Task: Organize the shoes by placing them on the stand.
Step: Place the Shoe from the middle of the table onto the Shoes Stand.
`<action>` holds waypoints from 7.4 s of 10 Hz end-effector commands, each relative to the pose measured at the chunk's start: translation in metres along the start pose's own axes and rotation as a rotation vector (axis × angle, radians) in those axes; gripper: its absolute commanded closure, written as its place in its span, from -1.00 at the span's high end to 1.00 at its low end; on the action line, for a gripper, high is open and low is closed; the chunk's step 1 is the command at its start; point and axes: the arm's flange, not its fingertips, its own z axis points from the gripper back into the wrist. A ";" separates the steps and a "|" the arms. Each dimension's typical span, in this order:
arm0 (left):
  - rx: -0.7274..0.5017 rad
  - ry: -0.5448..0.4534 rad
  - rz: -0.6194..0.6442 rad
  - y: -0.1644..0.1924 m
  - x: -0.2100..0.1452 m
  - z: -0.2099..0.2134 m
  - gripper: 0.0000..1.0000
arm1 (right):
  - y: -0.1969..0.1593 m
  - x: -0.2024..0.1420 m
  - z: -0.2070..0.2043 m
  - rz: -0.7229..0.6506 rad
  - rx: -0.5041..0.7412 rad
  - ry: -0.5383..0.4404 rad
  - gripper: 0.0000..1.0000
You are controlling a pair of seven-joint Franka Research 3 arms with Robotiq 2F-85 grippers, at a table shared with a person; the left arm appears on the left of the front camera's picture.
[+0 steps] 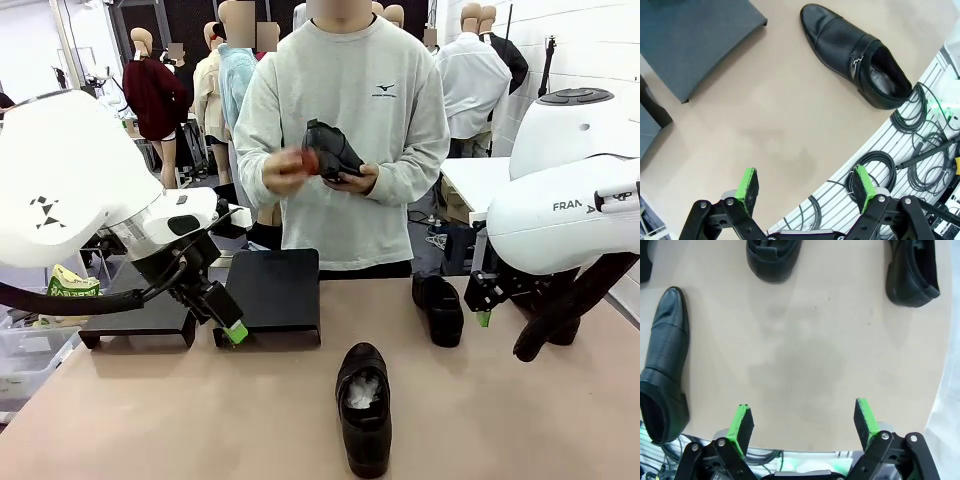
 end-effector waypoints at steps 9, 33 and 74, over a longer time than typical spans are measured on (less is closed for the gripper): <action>0.199 0.104 0.283 -0.104 0.042 -0.067 0.95 | 0.001 -0.001 0.000 -0.015 -0.001 0.000 1.00; 0.064 0.235 0.600 -0.127 0.078 -0.187 0.95 | 0.001 -0.001 0.000 -0.015 -0.001 0.000 1.00; 0.419 -0.099 0.610 0.246 -0.083 0.043 -1.00 | 0.001 -0.001 0.000 -0.015 -0.001 0.000 1.00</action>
